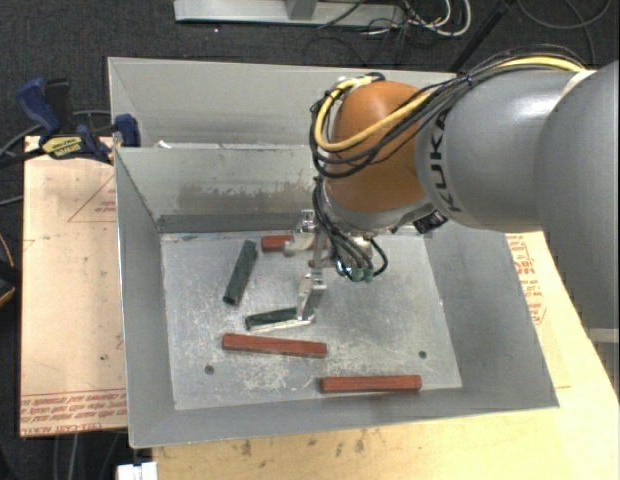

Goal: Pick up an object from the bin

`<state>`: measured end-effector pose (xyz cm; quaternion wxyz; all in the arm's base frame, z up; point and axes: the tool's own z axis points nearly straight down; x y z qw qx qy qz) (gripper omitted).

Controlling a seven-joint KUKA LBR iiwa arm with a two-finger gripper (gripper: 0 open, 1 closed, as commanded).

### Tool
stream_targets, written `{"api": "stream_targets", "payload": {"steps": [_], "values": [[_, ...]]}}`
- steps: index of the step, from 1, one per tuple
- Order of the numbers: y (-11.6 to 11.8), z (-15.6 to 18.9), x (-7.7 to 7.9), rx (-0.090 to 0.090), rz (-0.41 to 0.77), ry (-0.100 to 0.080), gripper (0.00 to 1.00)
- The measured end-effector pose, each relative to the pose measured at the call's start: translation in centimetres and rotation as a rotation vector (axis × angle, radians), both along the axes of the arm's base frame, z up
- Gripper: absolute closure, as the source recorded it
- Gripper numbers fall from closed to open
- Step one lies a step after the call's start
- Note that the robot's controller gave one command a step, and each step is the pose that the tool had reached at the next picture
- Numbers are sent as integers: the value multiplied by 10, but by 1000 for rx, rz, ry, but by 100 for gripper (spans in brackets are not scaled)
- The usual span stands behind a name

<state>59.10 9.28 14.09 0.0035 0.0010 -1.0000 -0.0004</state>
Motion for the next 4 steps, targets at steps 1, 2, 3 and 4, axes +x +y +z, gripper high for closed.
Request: {"api": "stream_targets", "payload": {"steps": [1,2,3,4], "values": [[0,5,2,1,-2,-7,0],[0,4,2,1,-1,-8,0],[21,12,-27,0,207,-6,0],[25,14,-31,2,277,-8,0]]}}
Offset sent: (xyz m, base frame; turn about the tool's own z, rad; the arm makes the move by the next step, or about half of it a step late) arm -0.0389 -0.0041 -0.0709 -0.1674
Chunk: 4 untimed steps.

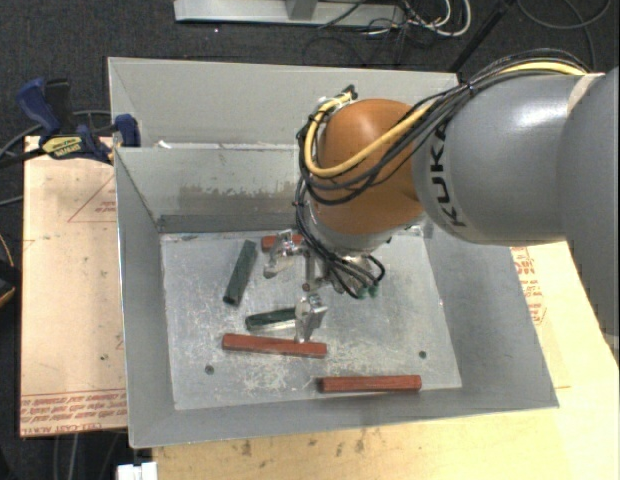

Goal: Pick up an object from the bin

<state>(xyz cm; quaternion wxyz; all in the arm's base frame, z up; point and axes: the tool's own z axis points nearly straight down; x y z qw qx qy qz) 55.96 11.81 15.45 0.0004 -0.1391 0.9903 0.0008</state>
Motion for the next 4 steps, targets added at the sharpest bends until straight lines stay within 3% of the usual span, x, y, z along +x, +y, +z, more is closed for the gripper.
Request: {"api": "stream_targets", "payload": {"steps": [1,2,3,4], "values": [[-9,-32,-25,-2,99,15,0],[-17,-71,-25,3,-17,-7,100],[-17,-71,-25,3,-17,-7,100],[10,11,-39,1,-89,-4,0]]}}
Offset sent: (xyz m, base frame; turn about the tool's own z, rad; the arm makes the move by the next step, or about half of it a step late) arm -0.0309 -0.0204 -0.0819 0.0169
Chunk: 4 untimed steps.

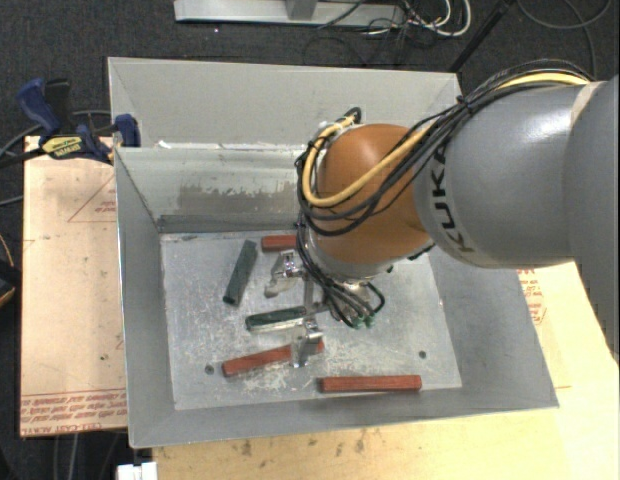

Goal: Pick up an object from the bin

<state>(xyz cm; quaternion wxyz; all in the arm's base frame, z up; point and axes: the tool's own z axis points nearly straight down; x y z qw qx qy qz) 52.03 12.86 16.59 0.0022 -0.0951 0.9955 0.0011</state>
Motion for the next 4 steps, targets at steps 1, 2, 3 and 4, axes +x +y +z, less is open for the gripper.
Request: {"api": "stream_targets", "payload": {"steps": [1,2,3,4], "values": [[-1,-1,-1,-1,-1,3,0],[8,-90,11,0,185,-1,100],[8,-90,11,0,185,-1,100],[-9,107,4,-2,160,5,100]]}}
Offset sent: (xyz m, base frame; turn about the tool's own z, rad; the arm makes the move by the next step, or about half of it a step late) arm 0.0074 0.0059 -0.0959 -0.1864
